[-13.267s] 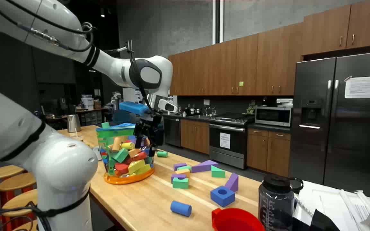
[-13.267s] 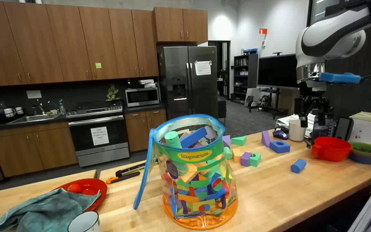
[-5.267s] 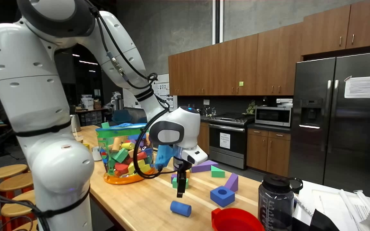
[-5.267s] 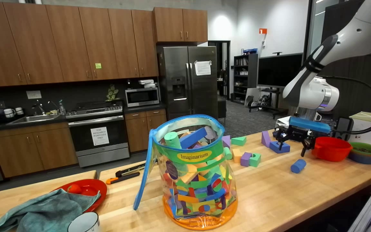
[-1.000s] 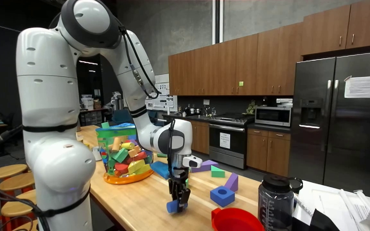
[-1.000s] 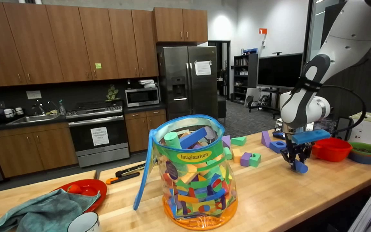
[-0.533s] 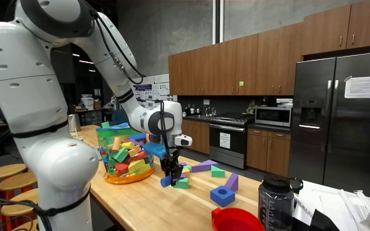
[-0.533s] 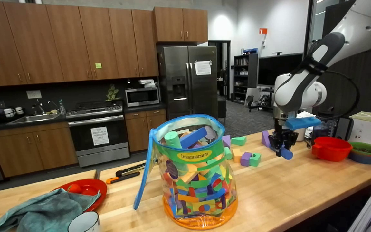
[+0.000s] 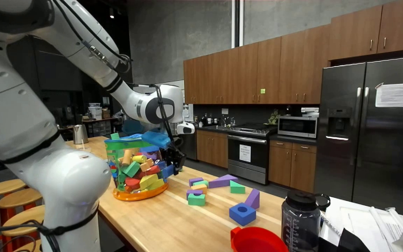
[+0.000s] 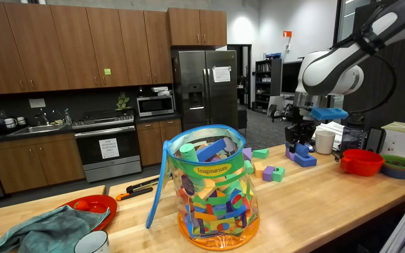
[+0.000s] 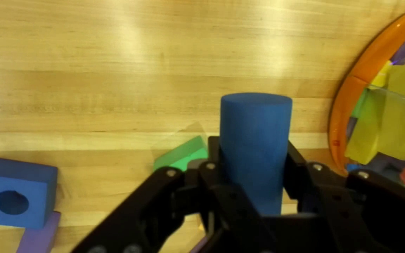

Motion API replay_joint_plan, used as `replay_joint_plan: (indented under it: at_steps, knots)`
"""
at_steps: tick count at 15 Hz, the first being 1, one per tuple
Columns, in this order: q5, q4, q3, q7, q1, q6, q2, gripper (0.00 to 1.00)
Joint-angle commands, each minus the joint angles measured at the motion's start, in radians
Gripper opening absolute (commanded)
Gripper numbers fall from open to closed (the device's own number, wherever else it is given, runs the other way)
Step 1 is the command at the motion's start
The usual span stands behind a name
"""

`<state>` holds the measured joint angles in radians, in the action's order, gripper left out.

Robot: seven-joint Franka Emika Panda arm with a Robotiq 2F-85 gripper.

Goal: Pick the blue cylinder toy from the table and put it in the bag

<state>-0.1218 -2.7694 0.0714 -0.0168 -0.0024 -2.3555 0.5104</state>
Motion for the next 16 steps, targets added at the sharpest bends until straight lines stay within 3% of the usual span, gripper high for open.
replay_joint_plan:
  at_steps: [1, 5, 11, 16]
  knots:
    - [-0.035, -0.014, -0.024, 0.021, 0.041, 0.075, 0.144, 0.16]
    - [-0.031, -0.014, -0.089, -0.027, 0.078, 0.172, 0.247, 0.16]
    - [-0.108, 0.046, -0.238, -0.146, 0.198, 0.304, 0.353, 0.16]
    - [-0.168, 0.108, -0.332, -0.209, 0.266, 0.286, 0.341, 0.16]
